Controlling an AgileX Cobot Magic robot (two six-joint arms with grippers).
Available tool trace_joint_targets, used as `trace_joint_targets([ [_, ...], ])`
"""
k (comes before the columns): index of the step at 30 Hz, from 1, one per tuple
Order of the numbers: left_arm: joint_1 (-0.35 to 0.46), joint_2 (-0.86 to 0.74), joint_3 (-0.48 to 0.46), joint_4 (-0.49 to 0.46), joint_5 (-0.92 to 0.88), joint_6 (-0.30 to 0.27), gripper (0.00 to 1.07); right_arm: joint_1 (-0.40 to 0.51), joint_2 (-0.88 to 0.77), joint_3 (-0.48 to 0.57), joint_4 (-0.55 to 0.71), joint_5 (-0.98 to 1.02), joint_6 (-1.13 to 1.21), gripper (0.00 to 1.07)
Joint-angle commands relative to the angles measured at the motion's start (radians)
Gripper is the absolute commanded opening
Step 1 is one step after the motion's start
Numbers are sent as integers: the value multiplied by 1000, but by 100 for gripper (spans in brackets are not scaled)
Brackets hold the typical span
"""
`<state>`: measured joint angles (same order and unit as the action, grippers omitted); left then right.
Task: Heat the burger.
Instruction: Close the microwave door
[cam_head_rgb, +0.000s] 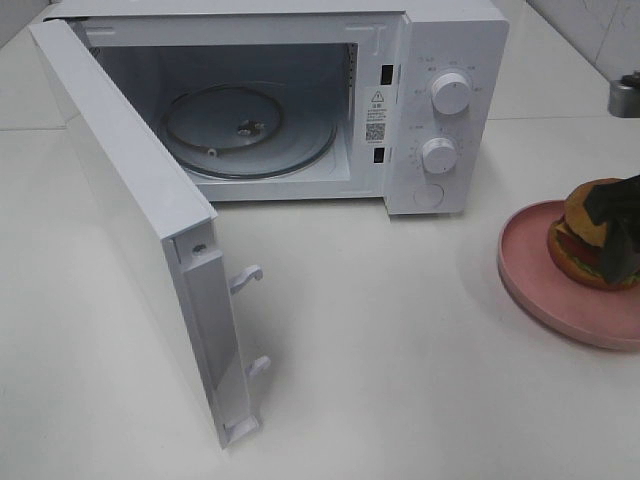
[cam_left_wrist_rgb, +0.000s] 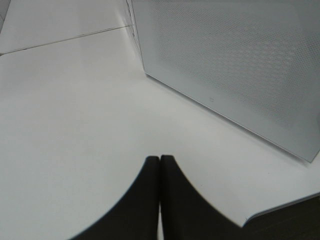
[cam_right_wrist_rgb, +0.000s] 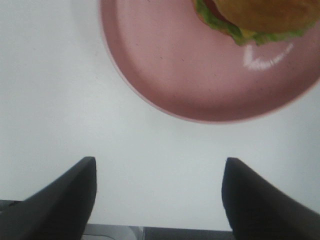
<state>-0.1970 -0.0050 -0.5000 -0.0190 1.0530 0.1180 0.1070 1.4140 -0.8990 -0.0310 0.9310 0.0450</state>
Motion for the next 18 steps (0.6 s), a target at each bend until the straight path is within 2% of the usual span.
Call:
trace_joint_targets([
  [1, 1, -20, 3, -4, -13, -2, 0, -41, -19, -6, 11, 45, -4, 67],
  [14, 1, -20, 3, -4, -13, -2, 0, -53, -321, -5, -49, 193, 44, 67],
  [17, 1, -20, 3, -4, -13, -2, 0, -52, -474, 41, -45, 200, 30, 67],
  [18, 1, -20, 3, -4, -13, -2, 0, -52, -474, 41, -45, 200, 30, 67],
])
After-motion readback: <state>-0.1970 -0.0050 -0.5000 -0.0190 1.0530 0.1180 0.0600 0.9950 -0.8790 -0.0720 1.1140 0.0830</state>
